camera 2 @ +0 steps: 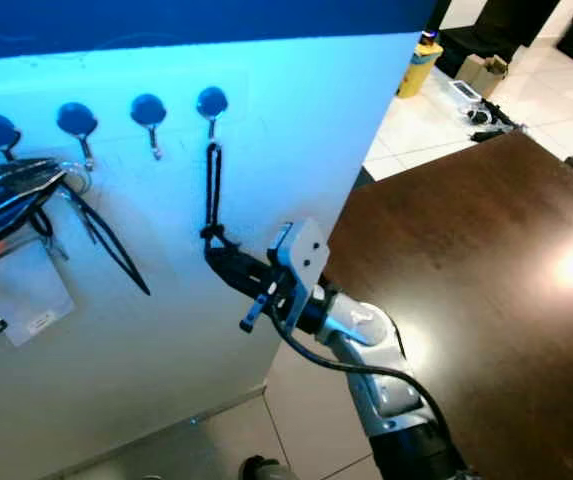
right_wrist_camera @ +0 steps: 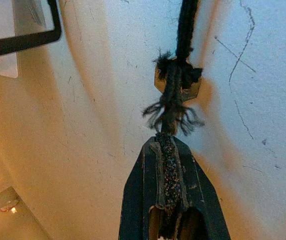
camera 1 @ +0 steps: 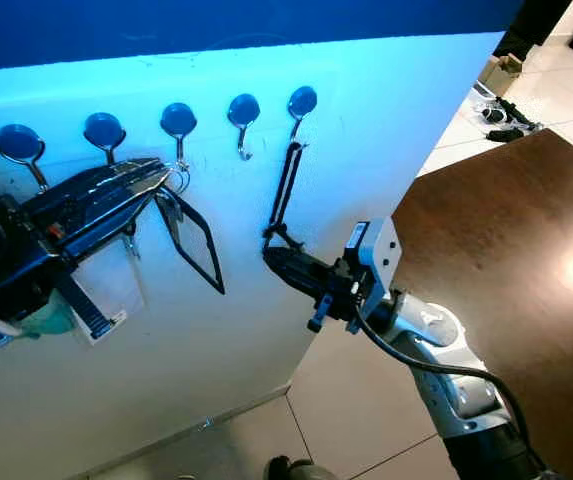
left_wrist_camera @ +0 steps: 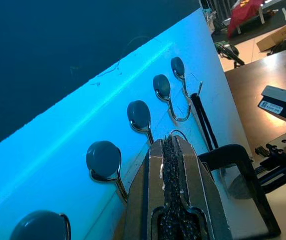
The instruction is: Hang keys on a hook
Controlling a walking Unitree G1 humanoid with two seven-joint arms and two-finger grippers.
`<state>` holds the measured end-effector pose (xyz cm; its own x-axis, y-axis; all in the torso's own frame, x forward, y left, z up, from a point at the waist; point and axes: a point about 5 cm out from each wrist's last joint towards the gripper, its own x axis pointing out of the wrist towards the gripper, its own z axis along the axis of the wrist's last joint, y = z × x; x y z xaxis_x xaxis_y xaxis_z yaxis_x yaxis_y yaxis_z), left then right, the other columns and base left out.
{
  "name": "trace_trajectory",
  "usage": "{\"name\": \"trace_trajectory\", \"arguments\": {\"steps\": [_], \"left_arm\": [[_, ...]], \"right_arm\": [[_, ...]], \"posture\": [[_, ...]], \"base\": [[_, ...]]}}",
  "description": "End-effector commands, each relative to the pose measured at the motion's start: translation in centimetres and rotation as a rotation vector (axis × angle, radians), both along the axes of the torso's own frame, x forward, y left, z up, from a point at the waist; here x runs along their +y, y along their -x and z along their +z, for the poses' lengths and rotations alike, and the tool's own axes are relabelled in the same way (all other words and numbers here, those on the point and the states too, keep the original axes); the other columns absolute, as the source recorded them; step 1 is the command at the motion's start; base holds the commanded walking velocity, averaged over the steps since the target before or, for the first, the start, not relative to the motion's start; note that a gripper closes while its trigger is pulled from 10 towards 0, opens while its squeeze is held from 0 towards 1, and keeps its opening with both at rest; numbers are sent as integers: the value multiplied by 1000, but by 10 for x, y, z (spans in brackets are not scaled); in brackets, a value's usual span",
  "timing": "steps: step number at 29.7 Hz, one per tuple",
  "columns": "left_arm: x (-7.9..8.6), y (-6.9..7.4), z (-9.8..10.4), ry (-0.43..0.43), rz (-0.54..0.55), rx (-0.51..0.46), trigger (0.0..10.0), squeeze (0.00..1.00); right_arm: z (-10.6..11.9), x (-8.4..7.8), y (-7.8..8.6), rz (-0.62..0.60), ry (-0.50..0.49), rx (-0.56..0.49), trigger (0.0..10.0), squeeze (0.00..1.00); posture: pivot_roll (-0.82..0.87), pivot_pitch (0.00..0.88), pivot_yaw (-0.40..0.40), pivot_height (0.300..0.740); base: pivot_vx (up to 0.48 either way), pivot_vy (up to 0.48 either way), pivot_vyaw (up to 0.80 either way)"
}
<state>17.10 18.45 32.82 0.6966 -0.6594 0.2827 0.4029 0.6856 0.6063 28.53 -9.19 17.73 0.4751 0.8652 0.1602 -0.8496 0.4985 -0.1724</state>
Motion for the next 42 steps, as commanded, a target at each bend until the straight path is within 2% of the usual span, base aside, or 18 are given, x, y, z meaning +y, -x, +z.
{"name": "trace_trajectory", "arguments": {"steps": [1,12,14,16,18,30,31,33,34,42], "left_arm": [[1,0,3,-4,16,-7,10000,0],[-5,-15,1,-15,54,8,10000,0],[-5,-25,-3,-46,121,25,10000,0],[-5,-25,-3,-46,121,25,10000,0],[-3,-32,-6,-49,168,53,10000,0],[0,-27,-21,-141,163,127,10000,0],[0,-28,-22,-139,160,134,10000,545],[-1,-29,-22,-135,157,138,10000,545],[-1,-29,-22,-122,148,146,10000,1000],[-2,-26,-20,-84,121,155,10000,1000]], "right_arm": [[-3,-2,-1,-10,2,6,10000,0],[-3,-2,-1,-12,3,7,10000,0],[-4,-2,-1,-13,3,8,10000,0],[-4,-2,-1,-13,3,8,10000,0],[-4,-2,0,-15,2,8,10000,0],[-5,-3,1,-18,-1,13,10000,0],[-5,-3,1,-18,-2,13,10000,0],[-5,-2,1,-18,-2,13,10000,0],[-5,-3,1,-19,-3,13,10000,0],[-5,-2,2,-19,-4,14,10000,0]], "posture": [[149,33,-12,740],[146,37,-9,740],[142,39,-5,740],[142,39,-5,740],[142,41,-2,740],[145,47,1,740],[144,47,1,740],[144,47,1,740],[142,48,2,740],[144,49,2,740]], "base": [[0,0,0],[0,0,0],[0,0,0],[0,0,0],[0,0,0],[0,0,0],[0,0,0],[0,0,0],[0,0,0],[0,0,0]]}}
